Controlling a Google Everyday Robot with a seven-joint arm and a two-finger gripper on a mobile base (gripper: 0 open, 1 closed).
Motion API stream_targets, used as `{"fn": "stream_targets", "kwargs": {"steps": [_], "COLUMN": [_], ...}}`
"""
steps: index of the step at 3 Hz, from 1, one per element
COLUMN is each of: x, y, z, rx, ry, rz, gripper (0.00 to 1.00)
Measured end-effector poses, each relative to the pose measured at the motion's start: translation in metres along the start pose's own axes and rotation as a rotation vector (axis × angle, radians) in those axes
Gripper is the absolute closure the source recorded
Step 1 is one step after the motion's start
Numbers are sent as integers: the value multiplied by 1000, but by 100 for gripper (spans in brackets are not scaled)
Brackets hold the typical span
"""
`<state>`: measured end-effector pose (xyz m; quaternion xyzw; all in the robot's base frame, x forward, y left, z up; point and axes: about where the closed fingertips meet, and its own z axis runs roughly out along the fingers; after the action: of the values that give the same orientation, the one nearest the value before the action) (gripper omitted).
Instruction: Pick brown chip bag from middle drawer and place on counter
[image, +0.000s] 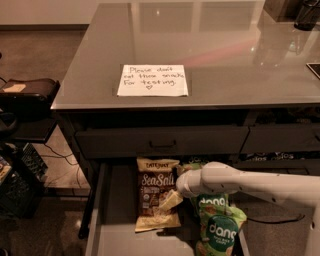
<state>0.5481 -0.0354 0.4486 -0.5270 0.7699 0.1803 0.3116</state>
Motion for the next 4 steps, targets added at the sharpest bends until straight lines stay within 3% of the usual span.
{"fn": "stream_targets", "kwargs": {"steps": [3, 4], "x": [11, 14], "y": [-16, -15], "z": [42, 52], "rx": [-12, -23], "ry": [9, 15], "rz": [46, 62], "gripper": [0, 19]}}
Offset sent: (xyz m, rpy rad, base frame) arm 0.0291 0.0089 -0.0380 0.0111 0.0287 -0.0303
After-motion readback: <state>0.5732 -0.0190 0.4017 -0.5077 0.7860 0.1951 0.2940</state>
